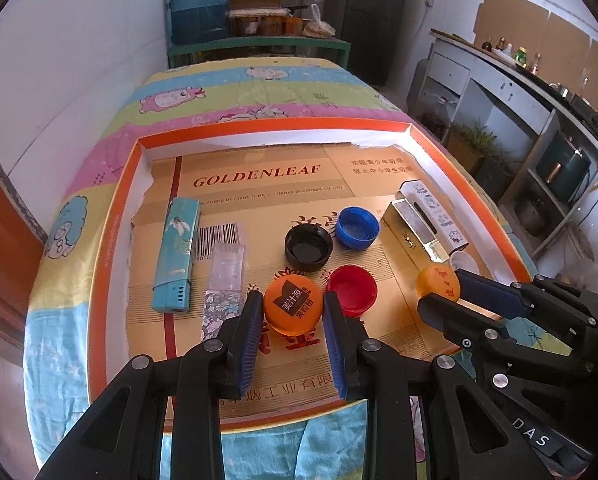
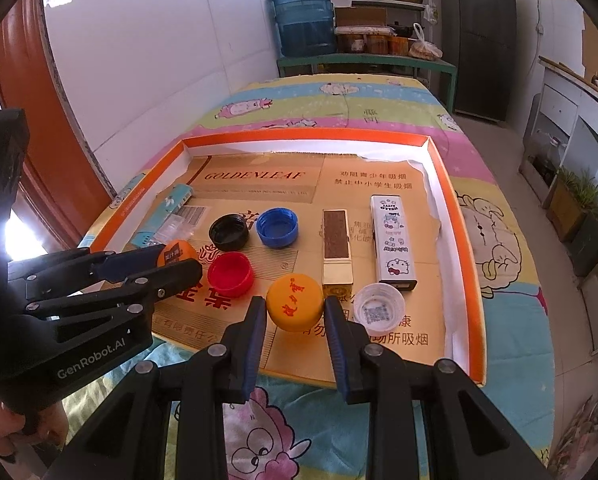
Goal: Organize rigid objects
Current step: 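Lower the orange cap and yellow cap into the tray with both grippers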
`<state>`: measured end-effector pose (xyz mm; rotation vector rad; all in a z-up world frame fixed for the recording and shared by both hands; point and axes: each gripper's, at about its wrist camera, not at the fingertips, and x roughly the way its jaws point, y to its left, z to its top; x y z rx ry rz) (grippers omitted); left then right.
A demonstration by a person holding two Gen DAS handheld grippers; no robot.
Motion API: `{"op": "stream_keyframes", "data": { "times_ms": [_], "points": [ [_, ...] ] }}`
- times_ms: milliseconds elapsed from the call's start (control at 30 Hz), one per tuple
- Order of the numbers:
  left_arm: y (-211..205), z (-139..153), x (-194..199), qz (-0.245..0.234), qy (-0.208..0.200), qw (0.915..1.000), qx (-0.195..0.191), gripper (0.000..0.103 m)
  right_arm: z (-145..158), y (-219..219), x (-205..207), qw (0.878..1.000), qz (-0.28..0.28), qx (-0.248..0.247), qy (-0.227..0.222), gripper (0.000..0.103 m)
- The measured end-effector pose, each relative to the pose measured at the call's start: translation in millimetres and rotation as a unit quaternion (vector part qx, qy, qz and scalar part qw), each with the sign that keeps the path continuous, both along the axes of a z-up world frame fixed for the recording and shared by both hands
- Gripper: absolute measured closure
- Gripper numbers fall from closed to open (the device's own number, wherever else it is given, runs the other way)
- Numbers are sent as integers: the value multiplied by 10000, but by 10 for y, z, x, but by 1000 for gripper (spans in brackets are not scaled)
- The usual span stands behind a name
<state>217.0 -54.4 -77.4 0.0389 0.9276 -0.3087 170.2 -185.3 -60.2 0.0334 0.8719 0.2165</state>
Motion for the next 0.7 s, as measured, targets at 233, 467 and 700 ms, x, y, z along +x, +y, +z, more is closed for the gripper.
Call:
{"op": "stream_keyframes", "data": {
  "times_ms": [233, 467, 700],
  "points": [
    [-25, -28, 30, -38, -7, 10000, 43, 72, -29, 12, 27, 10000, 23, -9, 22, 73],
    [-68, -45, 20, -108, -51, 9998, 136, 72, -43, 15, 42, 10000, 40, -22, 39, 73],
    [-83, -91, 53, -210, 77, 9997, 101, 72, -56, 26, 68, 9999, 70, -52, 65, 73]
  ]
}}
